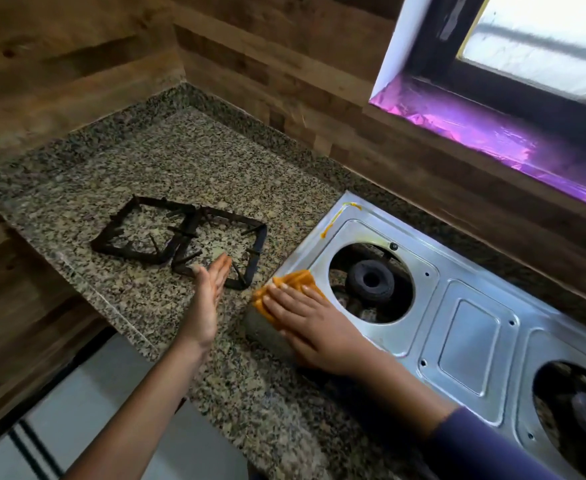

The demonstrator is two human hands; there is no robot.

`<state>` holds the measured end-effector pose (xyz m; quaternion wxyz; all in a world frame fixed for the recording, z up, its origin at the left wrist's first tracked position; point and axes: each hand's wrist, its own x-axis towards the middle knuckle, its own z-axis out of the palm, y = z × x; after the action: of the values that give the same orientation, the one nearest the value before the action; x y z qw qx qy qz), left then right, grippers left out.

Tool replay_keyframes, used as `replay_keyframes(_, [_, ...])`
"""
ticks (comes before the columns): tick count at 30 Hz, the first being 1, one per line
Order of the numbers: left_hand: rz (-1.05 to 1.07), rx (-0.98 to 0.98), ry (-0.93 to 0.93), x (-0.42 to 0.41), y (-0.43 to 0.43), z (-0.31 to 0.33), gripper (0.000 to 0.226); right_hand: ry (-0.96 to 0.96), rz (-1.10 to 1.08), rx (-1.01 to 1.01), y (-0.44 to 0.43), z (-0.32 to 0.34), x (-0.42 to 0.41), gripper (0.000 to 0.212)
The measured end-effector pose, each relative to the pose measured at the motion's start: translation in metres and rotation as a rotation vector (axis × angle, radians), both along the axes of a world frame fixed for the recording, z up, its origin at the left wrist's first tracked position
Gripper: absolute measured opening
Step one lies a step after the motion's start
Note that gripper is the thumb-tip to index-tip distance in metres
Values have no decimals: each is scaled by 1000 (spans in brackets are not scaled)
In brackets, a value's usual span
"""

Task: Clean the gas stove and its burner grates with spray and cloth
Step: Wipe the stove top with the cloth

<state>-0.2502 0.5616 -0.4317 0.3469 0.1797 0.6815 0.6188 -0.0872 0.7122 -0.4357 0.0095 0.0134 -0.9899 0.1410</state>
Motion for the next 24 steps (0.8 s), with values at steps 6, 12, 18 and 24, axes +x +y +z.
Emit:
replay_keyframes(6, [-151, 22, 186, 5, 19, 12, 108, 8, -593, -73, 24, -1, -52, 58])
replay_keyframes(12, [-179, 84, 80, -4, 31, 18, 109, -22, -245, -33, 14, 8, -42, 61])
replay_keyframes(18, [-269, 104, 172, -1, 53, 21, 117, -19, -204, -117, -7, 13, 83, 51])
replay_keyframes(24, [-481, 97, 462, 28, 60, 4, 95, -25, -442, -152, -6, 16, 158, 50])
